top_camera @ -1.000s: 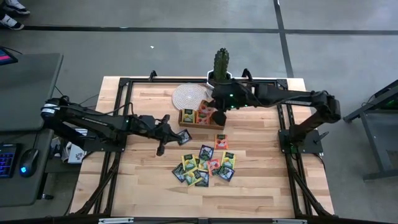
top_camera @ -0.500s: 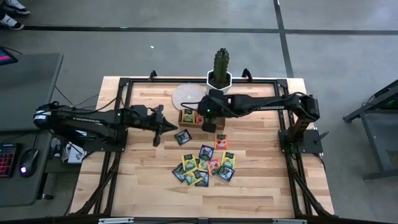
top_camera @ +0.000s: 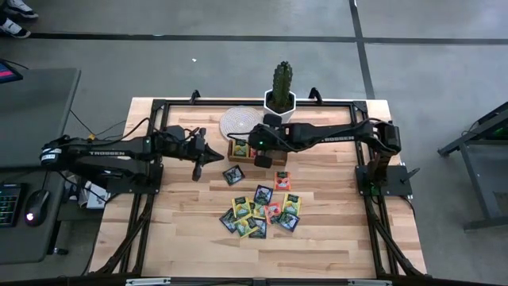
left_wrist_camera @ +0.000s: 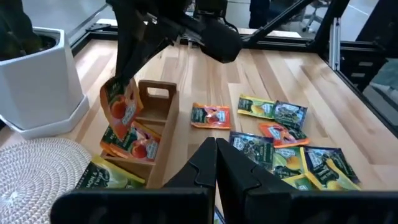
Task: Pick & Place Tea
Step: Put the orange tea bag into the middle section of the wooden organizer
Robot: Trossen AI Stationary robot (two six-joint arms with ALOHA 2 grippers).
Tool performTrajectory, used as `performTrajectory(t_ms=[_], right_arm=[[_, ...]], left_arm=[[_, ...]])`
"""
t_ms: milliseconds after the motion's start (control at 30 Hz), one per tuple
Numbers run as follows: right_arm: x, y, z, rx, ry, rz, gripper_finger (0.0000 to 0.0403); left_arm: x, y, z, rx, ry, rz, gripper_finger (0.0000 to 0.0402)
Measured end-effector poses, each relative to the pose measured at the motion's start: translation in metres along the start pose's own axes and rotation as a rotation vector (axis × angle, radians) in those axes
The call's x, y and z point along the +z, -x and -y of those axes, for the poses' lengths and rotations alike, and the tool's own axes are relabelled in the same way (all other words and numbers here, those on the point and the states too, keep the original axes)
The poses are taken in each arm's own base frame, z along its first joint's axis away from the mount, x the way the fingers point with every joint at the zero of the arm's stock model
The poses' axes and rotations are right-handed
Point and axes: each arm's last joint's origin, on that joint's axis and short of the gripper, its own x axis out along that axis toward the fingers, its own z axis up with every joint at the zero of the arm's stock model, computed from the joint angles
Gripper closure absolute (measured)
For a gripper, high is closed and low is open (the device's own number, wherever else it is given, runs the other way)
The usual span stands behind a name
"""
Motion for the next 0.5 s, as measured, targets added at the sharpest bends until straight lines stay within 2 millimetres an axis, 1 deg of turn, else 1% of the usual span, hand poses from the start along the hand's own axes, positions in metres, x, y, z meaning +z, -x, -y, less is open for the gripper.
performTrajectory(t_ms=[267,500], right_arm=[[-0.002,-0.011,-0.004,0.019,0.008,-0.021,0.0403],[-0.005,-0.013,-0.002,0.026,-0.011,-0.046,0.0403]], left_arm=[[0.000,0.000,0.000,-0.012,-0.022,-0.005,0.0401],[-0.001,0.000,0.001,-0.029,-0.024,-0.008,0.0401]])
